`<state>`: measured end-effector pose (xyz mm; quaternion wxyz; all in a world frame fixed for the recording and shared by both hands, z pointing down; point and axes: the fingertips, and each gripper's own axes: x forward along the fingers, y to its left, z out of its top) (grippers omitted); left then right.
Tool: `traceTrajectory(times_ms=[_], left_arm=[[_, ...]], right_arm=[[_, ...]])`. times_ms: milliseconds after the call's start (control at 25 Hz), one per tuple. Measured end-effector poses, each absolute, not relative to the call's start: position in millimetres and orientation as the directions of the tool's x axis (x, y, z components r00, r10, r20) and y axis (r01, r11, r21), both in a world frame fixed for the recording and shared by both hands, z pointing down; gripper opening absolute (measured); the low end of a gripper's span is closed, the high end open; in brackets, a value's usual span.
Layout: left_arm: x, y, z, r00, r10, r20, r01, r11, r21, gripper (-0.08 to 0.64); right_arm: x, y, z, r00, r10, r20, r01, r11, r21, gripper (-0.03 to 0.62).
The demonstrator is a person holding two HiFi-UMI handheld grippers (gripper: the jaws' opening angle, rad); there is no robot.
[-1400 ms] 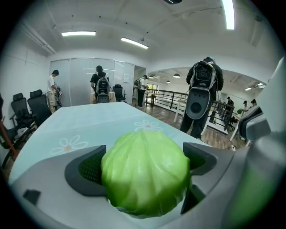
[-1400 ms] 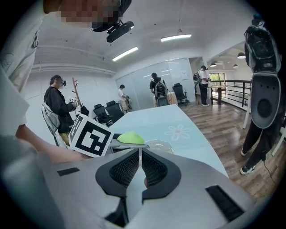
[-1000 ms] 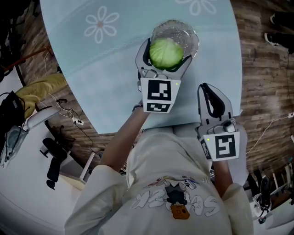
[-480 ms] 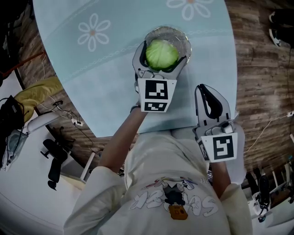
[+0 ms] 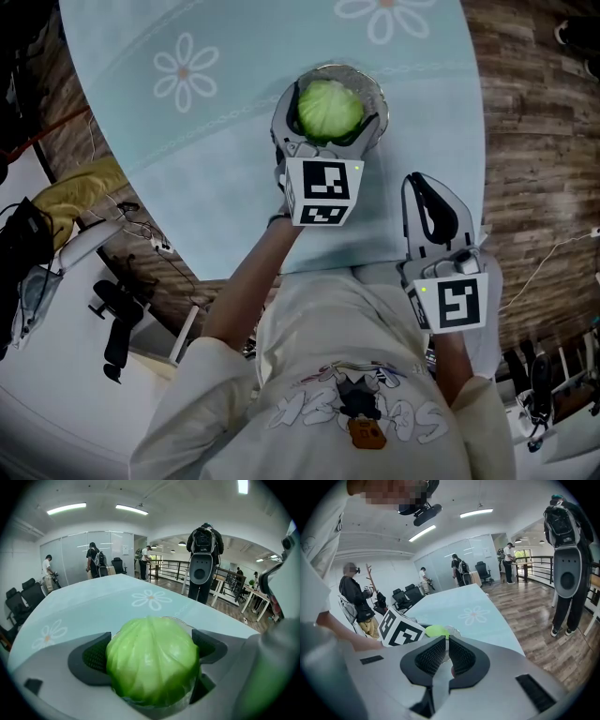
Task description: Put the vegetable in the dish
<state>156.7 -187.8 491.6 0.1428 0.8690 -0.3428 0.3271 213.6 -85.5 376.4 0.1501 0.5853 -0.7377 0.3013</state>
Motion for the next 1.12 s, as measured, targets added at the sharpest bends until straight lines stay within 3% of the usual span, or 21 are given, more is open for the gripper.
traceTrajectory(times_ms=[560, 1120], left_arm=[[169, -175, 509, 0.525, -0.450, 0.722, -0.584, -0.808, -0.079, 0.548], [163, -178, 483, 0.581, -0.455, 0.674, -0.608, -0.794, -0.012, 0.546]], right_arm=[[224, -89, 380, -0.265, -0.776, 0.572, -0.954, 0.125, -0.273, 0.038], [209, -93, 372, -0.279, -0.778, 0.563, -0.952, 0.148, -0.267, 0.038]])
